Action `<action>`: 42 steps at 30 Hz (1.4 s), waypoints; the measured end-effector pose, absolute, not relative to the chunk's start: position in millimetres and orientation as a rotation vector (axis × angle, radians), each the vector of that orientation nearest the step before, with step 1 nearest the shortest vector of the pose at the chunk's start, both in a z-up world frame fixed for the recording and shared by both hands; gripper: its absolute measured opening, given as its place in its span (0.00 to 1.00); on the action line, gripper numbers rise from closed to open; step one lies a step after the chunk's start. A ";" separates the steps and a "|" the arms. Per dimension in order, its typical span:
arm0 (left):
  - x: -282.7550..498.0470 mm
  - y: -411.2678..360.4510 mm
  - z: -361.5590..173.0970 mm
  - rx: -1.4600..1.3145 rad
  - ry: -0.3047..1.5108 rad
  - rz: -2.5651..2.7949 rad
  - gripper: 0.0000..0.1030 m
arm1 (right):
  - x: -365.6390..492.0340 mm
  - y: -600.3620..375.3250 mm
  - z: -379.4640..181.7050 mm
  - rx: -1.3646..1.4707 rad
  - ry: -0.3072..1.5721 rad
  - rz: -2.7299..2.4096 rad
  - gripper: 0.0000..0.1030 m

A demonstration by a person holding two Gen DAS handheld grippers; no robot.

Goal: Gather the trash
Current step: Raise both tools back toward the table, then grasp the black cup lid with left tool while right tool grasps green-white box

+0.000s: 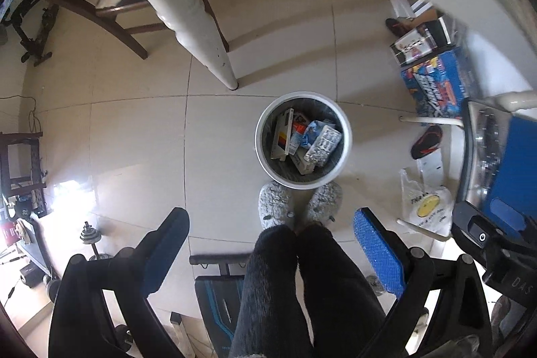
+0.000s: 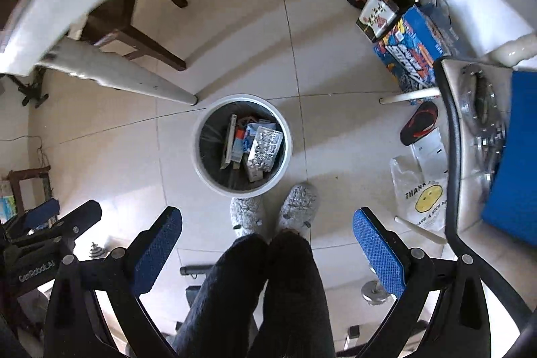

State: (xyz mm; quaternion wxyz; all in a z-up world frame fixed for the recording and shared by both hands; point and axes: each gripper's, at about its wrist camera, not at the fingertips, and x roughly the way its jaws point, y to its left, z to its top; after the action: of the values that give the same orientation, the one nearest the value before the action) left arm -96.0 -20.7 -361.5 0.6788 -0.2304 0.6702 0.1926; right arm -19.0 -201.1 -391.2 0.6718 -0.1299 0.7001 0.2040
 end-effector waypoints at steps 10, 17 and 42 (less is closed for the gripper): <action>-99.1 -18.1 -237.8 -0.472 1.387 0.434 0.97 | -31.7 -209.6 -255.2 -0.226 1.516 0.482 1.00; -50.8 3.8 -171.1 -0.402 1.252 0.454 0.97 | 13.1 -204.2 -173.8 -0.072 1.431 0.481 1.00; 421.9 114.9 -193.2 -0.440 1.403 0.572 0.97 | 588.1 -96.6 -202.0 -0.056 1.473 0.256 1.00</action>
State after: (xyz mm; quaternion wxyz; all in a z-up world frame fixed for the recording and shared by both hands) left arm 421.9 114.9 -193.2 0.7048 -0.1979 0.6308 0.2571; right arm 588.1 -96.6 -202.0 0.7330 -0.0256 0.6697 0.1165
